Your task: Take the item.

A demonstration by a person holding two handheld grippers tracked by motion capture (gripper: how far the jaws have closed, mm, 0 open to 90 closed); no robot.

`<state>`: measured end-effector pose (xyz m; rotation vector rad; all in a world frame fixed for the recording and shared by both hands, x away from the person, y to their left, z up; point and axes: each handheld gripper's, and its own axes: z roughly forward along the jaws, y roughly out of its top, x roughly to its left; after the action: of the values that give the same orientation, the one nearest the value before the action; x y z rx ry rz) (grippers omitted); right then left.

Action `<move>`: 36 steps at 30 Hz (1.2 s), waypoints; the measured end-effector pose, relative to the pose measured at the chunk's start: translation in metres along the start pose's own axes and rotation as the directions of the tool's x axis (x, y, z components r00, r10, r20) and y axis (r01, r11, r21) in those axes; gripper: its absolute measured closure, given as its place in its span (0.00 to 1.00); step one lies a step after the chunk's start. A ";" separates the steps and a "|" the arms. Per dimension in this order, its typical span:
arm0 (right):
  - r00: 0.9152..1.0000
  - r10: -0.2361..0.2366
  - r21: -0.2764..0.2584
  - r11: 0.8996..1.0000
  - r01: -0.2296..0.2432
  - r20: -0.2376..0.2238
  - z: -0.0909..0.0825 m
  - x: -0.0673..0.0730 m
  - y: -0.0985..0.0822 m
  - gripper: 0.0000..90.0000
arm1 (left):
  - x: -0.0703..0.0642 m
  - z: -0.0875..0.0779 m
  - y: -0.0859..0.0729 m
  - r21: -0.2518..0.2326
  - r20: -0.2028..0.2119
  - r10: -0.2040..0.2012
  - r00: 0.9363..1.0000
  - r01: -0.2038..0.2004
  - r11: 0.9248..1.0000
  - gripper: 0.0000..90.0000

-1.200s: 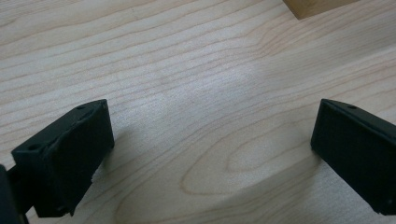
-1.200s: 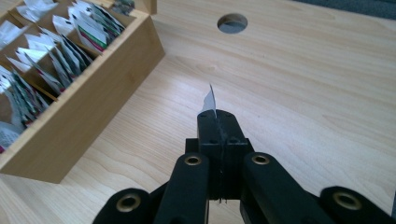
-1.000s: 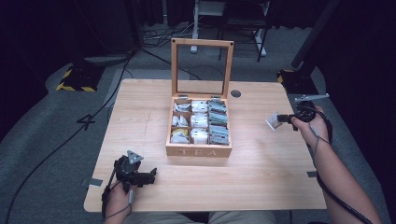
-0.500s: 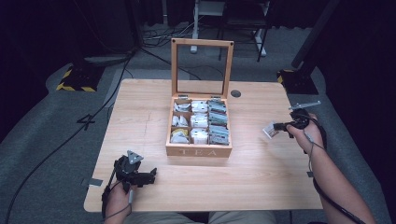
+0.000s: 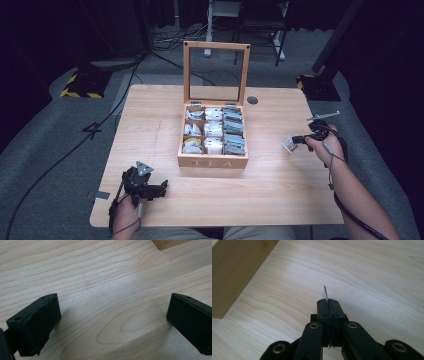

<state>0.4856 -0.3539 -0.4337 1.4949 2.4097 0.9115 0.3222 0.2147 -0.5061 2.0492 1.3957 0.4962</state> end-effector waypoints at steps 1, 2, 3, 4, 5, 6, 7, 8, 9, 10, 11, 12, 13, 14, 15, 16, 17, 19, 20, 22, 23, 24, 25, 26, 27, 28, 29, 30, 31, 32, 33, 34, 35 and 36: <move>1.000 -0.002 0.000 1.000 0.002 0.002 0.001 -0.001 0.000 0.95 | 0.000 0.000 0.000 0.000 0.000 0.000 1.000 0.000 1.000 0.00; 1.000 0.006 0.002 1.000 -0.006 0.005 0.001 -0.001 -0.001 0.92 | 0.000 0.000 0.000 0.000 0.000 0.000 1.000 0.000 1.000 0.00; 1.000 0.011 0.003 1.000 -0.011 0.004 0.002 -0.002 -0.002 0.89 | 0.000 0.000 0.000 0.000 0.000 0.000 1.000 0.000 1.000 0.00; 1.000 0.018 0.001 1.000 -0.018 0.005 0.003 -0.003 -0.002 0.84 | 0.000 0.000 0.000 0.000 0.000 0.000 1.000 0.000 1.000 0.00; 1.000 0.026 -0.001 1.000 -0.026 0.007 0.004 -0.004 -0.003 0.80 | 0.000 0.000 0.000 0.000 0.000 0.000 1.000 0.000 1.000 0.00; 1.000 0.026 -0.001 1.000 -0.026 0.007 0.004 -0.004 -0.003 0.80 | 0.000 0.000 0.000 0.000 0.000 0.000 1.000 0.000 1.000 0.00; 0.999 0.039 -0.002 0.999 -0.039 0.018 0.005 -0.008 -0.005 0.69 | 0.000 0.000 0.000 0.000 0.000 0.000 1.000 0.000 1.000 0.00; 0.998 0.048 -0.009 0.999 -0.048 0.026 0.006 -0.009 -0.006 0.64 | 0.000 0.000 0.000 0.000 0.000 0.001 1.000 -0.001 1.000 0.00; 0.998 0.052 -0.018 0.999 -0.051 0.035 0.006 -0.010 -0.007 0.60 | 0.000 0.000 0.000 0.000 0.000 0.000 1.000 0.000 1.000 0.00; 0.997 0.056 -0.027 0.998 -0.054 0.045 0.007 -0.012 -0.007 0.57 | 0.000 0.000 0.000 0.000 0.000 0.000 1.000 0.000 1.000 0.00; 0.997 0.049 -0.030 0.998 -0.047 0.056 0.006 -0.013 -0.008 0.54 | 0.000 0.000 0.000 0.000 0.000 0.000 1.000 0.000 1.000 0.00; 0.997 0.047 -0.037 0.998 -0.045 0.068 0.006 -0.014 -0.009 0.53 | 0.000 0.000 0.000 0.000 0.000 0.000 1.000 0.000 1.000 0.00; 0.997 0.047 -0.037 0.998 -0.045 0.068 0.006 -0.014 -0.009 0.53 | 0.000 0.000 0.000 0.000 0.000 0.000 1.000 0.000 1.000 0.00; 0.996 0.053 -0.056 0.997 -0.049 0.076 0.003 -0.016 -0.010 0.51 | 0.000 0.000 0.000 0.000 0.000 0.000 1.000 0.000 1.000 0.00; 0.996 0.049 -0.066 0.997 -0.044 0.078 0.003 -0.017 -0.010 0.50 | 0.000 0.000 0.000 0.000 0.000 0.000 1.000 0.000 1.000 0.00; 0.996 0.054 -0.077 0.996 -0.048 0.076 0.001 -0.016 -0.010 0.49 | 0.000 0.000 0.000 0.000 0.000 0.000 1.000 0.000 1.000 0.00; 0.996 0.050 -0.086 0.995 -0.043 0.072 -0.001 -0.016 -0.010 0.49 | 0.000 0.000 0.000 0.000 0.000 0.000 1.000 0.000 1.000 0.00; 0.997 0.045 -0.094 0.995 -0.039 0.068 -0.003 -0.015 -0.010 0.49 | 0.000 0.000 0.000 0.000 0.000 0.000 1.000 0.000 1.000 0.00; 0.998 0.024 -0.110 0.994 -0.017 0.062 -0.008 -0.011 -0.010 0.49 | 0.000 0.000 0.000 -0.001 -0.004 0.000 1.000 0.000 1.000 0.00; 0.999 0.003 -0.131 0.991 0.003 0.050 -0.015 -0.004 -0.009 0.49 | 0.000 -0.001 -0.001 0.000 -0.003 0.001 1.000 -0.001 1.000 0.00; 0.999 -0.011 -0.141 0.990 0.017 0.044 -0.019 -0.001 -0.009 0.49 | -0.001 -0.001 -0.001 0.000 -0.006 -0.003 1.000 0.003 1.000 0.00; 0.999 -0.011 -0.141 0.990 0.017 0.044 -0.019 -0.001 -0.009 0.49 | -0.001 -0.001 -0.001 0.000 -0.006 -0.003 1.000 0.003 1.000 0.00; 0.999 -0.027 -0.153 0.988 0.033 0.041 -0.023 0.003 -0.009 0.48 | 0.000 -0.001 -0.001 -0.001 -0.005 -0.001 1.000 0.001 1.000 0.00; 0.999 -0.050 -0.171 0.984 0.053 0.021 -0.032 0.012 -0.011 0.48 | -0.001 -0.002 -0.002 -0.002 -0.007 -0.002 1.000 0.002 1.000 0.00; 0.999 -0.050 -0.171 0.984 0.053 0.021 -0.032 0.012 -0.011 0.48 | -0.001 -0.002 -0.002 -0.002 -0.007 -0.002 1.000 0.002 1.000 0.00; 0.997 -0.072 -0.186 0.980 0.072 0.009 -0.038 0.019 -0.014 0.48 | -0.001 -0.002 -0.002 0.002 -0.002 -0.001 1.000 0.001 1.000 0.00; 0.996 -0.085 -0.195 0.977 0.084 0.005 -0.042 0.023 -0.016 0.48 | -0.001 -0.003 -0.003 0.003 -0.003 0.000 1.000 0.000 1.000 0.00; 0.996 -0.085 -0.195 0.977 0.084 0.005 -0.042 0.023 -0.016 0.48 | -0.001 -0.003 -0.003 0.003 -0.003 0.000 1.000 0.000 1.000 0.00; 0.995 -0.102 -0.209 0.973 0.097 -0.011 -0.049 0.032 -0.022 0.47 | -0.001 -0.003 -0.003 0.002 -0.002 -0.001 1.000 0.001 1.000 0.00; 0.994 -0.109 -0.213 0.972 0.102 -0.019 -0.051 0.034 -0.024 0.47 | -0.001 -0.003 -0.003 0.002 -0.002 -0.001 1.000 0.001 1.000 0.00; 0.992 -0.121 -0.220 0.969 0.113 -0.026 -0.054 0.038 -0.026 0.47 | -0.001 -0.003 -0.003 0.002 -0.002 -0.001 1.000 0.001 1.000 0.00; 0.991 -0.128 -0.225 0.967 0.118 -0.031 -0.055 0.041 -0.029 0.47 | -0.001 -0.003 -0.003 0.003 -0.003 -0.001 1.000 0.001 1.000 0.00; 0.990 -0.135 -0.228 0.966 0.122 -0.041 -0.058 0.044 -0.032 0.47 | -0.001 -0.003 -0.003 0.001 -0.003 0.000 1.000 0.000 1.000 0.00; 0.990 -0.135 -0.228 0.966 0.122 -0.041 -0.058 0.044 -0.032 0.47 | -0.001 -0.003 -0.003 0.001 -0.003 0.000 1.000 0.000 1.000 0.00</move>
<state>0.4142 -0.3497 -0.3980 1.2341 2.3161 1.1660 0.3183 0.2155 -0.5059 2.0499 1.3985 0.4989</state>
